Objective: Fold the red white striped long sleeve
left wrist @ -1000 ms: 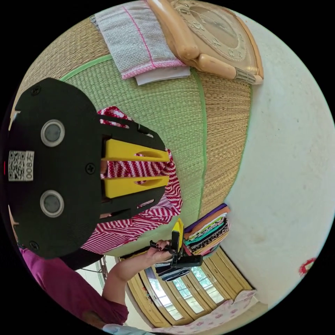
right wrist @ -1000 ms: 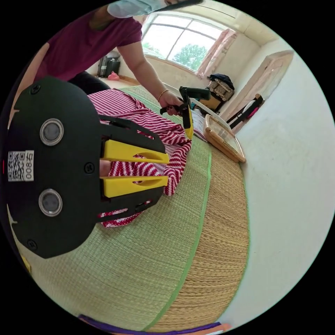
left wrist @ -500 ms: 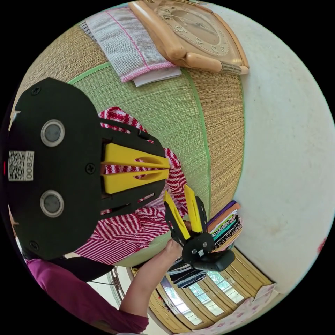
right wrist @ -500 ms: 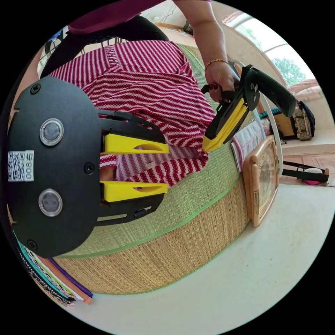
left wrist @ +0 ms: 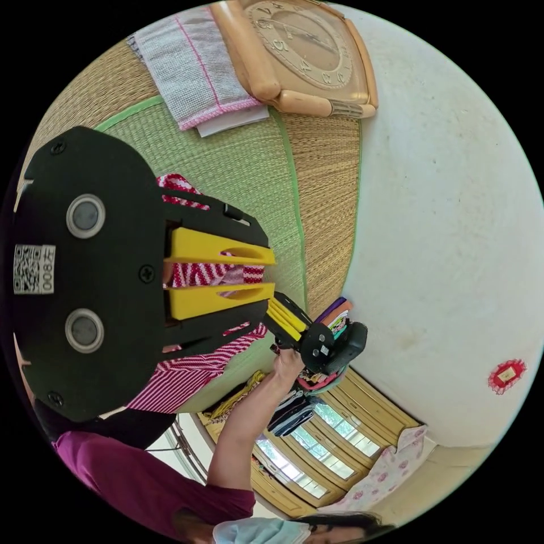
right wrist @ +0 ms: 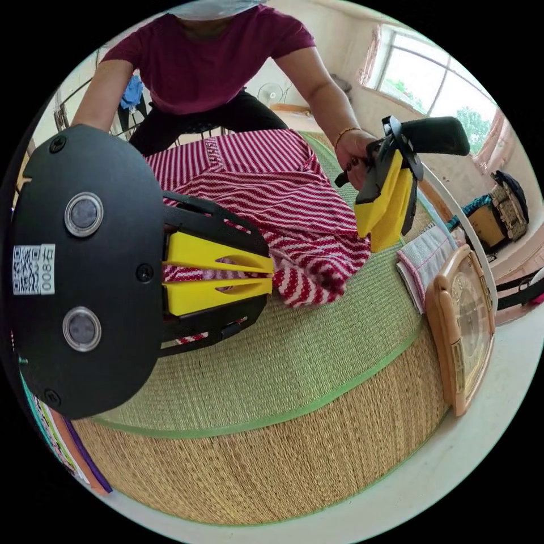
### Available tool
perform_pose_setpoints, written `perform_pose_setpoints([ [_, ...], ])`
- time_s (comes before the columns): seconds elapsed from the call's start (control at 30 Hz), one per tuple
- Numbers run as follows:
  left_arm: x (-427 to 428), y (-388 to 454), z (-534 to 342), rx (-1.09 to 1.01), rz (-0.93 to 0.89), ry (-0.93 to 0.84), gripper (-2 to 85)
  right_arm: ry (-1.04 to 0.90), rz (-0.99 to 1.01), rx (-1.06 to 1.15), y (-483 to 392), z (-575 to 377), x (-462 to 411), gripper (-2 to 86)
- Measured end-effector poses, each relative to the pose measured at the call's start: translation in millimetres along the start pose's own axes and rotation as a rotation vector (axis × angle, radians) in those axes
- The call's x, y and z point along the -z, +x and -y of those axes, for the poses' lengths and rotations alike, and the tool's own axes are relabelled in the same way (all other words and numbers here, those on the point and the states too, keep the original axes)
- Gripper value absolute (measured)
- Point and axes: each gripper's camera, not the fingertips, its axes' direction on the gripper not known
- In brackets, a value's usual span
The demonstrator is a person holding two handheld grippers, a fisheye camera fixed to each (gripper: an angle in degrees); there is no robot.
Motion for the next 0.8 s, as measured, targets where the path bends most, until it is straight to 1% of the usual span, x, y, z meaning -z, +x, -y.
perform_pose_setpoints([
  [0.07,-5,10,3,-0.033,-0.026,-0.001,3.3,-0.003,0.051,-0.046,17,7,0,1.0],
  [0.13,-17,22,5,-0.077,-0.045,-0.046,2.1,-0.011,0.162,-0.075,37,16,-2,2.0],
  [0.2,-43,37,8,-0.127,0.0,-0.161,1.1,-0.02,0.196,-0.112,50,21,-6,2.2],
  [0.27,-63,43,9,-0.128,0.093,-0.244,0.7,-0.008,0.18,-0.145,57,22,-7,2.7],
  [0.33,-78,44,9,-0.109,0.155,-0.299,0.5,0.061,0.125,-0.154,56,13,3,4.0],
  [0.37,-83,43,9,-0.085,0.163,-0.308,0.4,0.086,0.103,-0.156,54,9,7,4.5],
  [0.43,-86,42,10,-0.053,0.152,-0.329,0.3,0.164,-0.023,-0.166,45,-14,23,8.0],
  [0.5,-82,46,11,-0.045,0.153,-0.314,0.2,0.191,-0.112,-0.168,37,-35,28,10.2],
  [0.6,-78,55,11,-0.049,0.165,-0.319,0.2,0.156,-0.219,-0.207,36,-64,19,10.6],
  [0.67,-74,63,10,-0.057,0.17,-0.308,0.2,0.114,-0.214,-0.235,42,-75,7,10.1],
  [0.73,-67,72,11,-0.062,0.141,-0.288,0.2,0.069,-0.178,-0.271,51,-83,-6,6.8],
  [0.8,-56,89,14,-0.092,0.103,-0.257,0.2,0.078,-0.152,-0.276,52,-89,-4,4.5],
])
